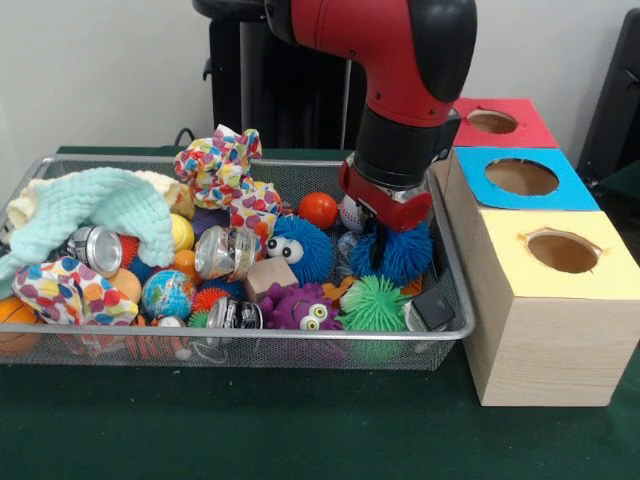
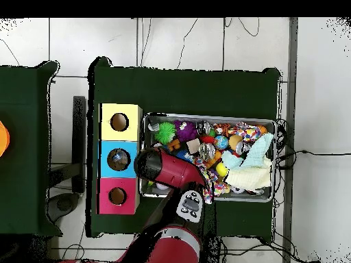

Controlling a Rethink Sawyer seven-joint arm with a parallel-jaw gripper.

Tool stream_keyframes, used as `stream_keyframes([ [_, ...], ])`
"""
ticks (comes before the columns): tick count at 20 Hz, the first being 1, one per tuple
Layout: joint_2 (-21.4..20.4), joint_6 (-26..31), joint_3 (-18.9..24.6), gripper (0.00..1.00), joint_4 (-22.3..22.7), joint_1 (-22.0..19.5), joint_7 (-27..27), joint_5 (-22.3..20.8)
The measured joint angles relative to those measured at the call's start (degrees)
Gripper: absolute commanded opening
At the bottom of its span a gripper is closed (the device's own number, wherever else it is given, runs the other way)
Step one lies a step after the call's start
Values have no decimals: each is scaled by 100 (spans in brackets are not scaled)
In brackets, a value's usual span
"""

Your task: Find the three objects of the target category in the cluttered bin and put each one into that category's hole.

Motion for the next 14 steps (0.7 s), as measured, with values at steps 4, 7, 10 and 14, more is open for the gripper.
stream_keyframes([
  [4, 3, 0, 19, 0, 0, -16, 0, 0],
  [7, -5, 1, 19, 0, 1, -13, 0, -1],
  [10, -81, 13, 20, 0, 27, 0, 0, -1],
  [14, -402, 257, 20, 0, 163, 52, 0, -2],
])
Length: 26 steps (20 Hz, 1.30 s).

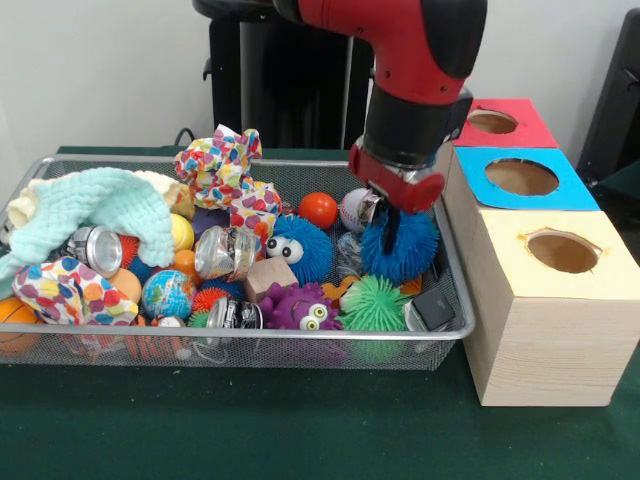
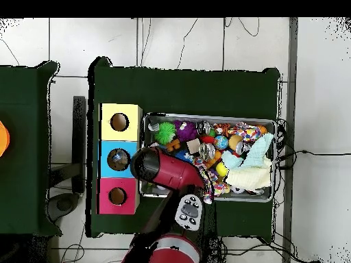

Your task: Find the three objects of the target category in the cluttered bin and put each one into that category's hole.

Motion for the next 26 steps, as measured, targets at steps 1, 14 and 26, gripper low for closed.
stream_keyframes([
  [1, -100, 94, 1, 0, 41, 4, 0, -1],
  [14, -1378, 1520, -6, 0, 280, -305, 0, -235],
  [26, -2180, 2262, -3, 0, 284, -1027, 0, -922],
])
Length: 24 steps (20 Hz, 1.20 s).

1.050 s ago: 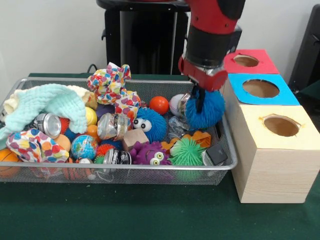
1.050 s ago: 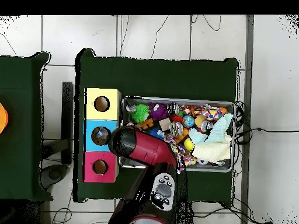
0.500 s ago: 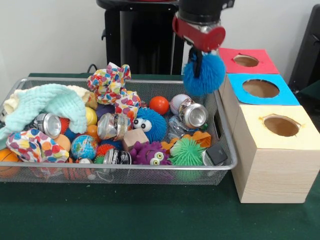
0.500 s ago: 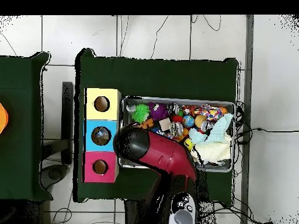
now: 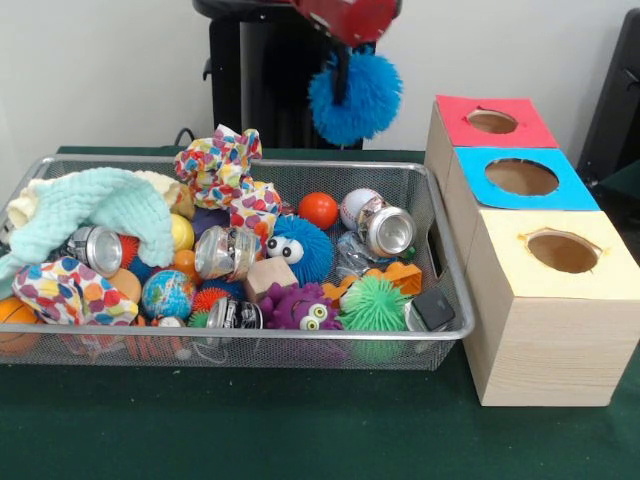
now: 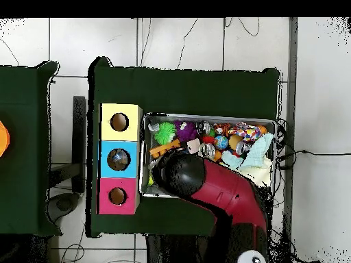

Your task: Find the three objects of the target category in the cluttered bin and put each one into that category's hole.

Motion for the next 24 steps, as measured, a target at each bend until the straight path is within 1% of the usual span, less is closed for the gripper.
stream_keyframes([
  [3, -143, 33, 24, 0, 1, -285, -9, -180],
  [6, -305, 38, 101, 0, 2, -814, -49, -422],
  [8, -356, 37, 136, 0, 1, -1018, -76, -504],
  [13, -464, 38, 315, 0, 2, -1698, -167, -772],
  [17, -469, 38, 493, 0, 2, -2090, -215, -989],
  [21, -470, 37, 698, 0, 2, -2293, -227, -1150],
  [22, -470, 37, 749, 100, 2, -2338, -229, -1186],
  [24, -469, 38, 820, 100, 2, -2374, -230, -1235],
])
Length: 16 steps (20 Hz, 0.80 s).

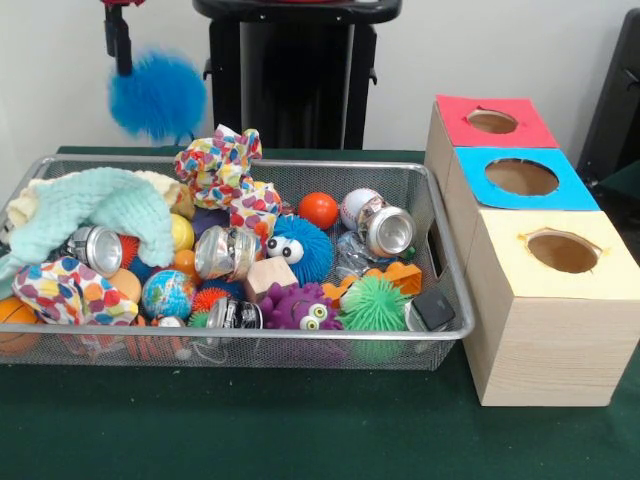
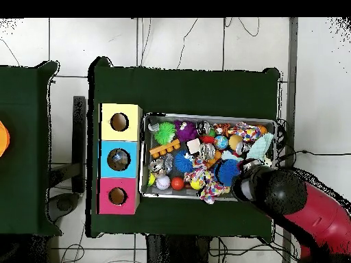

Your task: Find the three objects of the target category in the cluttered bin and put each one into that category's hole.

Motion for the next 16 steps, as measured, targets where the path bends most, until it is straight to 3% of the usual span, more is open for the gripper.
stream_keyframes([
  [16, -34, 0, 333, 100, 0, 56, 0, -366],
])
